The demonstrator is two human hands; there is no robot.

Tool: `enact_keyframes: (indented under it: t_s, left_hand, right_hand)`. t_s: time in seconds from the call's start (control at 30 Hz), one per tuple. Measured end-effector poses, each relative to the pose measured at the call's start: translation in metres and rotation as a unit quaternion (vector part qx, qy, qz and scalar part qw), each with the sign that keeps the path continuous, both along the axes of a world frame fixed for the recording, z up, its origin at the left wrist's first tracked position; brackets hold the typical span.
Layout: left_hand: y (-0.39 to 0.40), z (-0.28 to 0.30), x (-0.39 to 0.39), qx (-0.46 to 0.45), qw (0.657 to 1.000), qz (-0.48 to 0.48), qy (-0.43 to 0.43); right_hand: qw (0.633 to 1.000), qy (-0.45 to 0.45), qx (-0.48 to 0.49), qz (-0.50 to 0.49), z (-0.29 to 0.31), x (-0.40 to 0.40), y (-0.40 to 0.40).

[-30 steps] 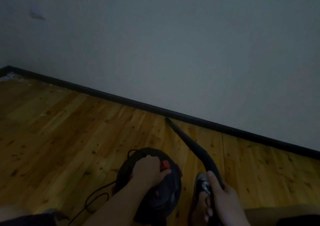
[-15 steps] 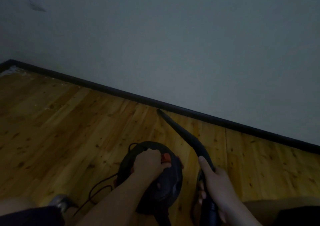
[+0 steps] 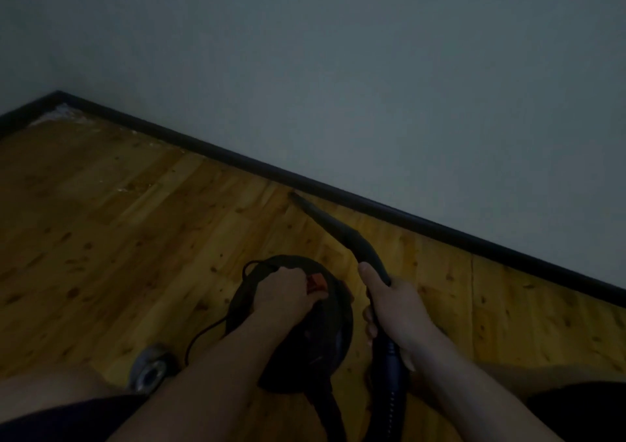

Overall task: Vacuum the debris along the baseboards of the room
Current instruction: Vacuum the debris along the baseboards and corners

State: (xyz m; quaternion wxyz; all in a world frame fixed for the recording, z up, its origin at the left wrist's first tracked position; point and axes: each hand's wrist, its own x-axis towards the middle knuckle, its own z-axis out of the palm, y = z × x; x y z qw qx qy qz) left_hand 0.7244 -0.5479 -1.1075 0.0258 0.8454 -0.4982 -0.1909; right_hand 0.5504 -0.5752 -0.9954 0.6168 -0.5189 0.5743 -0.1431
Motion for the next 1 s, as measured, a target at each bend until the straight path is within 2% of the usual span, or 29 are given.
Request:
enact_keyframes:
  t_s: [0.33,0.57,1.0]
  left_hand:
    - [0.018,0.005,0.093,-0.022,0.991,0.134,0.008]
    - [0.034,0.009,0.160,-0.045,0.970,0.235,0.054]
    - [0.078,0.010,0.269,-0.050,0.942,0.324,0.067]
  right_hand:
    - [0.989,0.058,-0.040,0.133,-0.006,0.098,-0.051]
    - [0.977,0.034,-0.021,0.211,0.001,0.197,-0.082]
    - [0.952,0.054,-0.016,0.302,-0.004,0.327,-0.052]
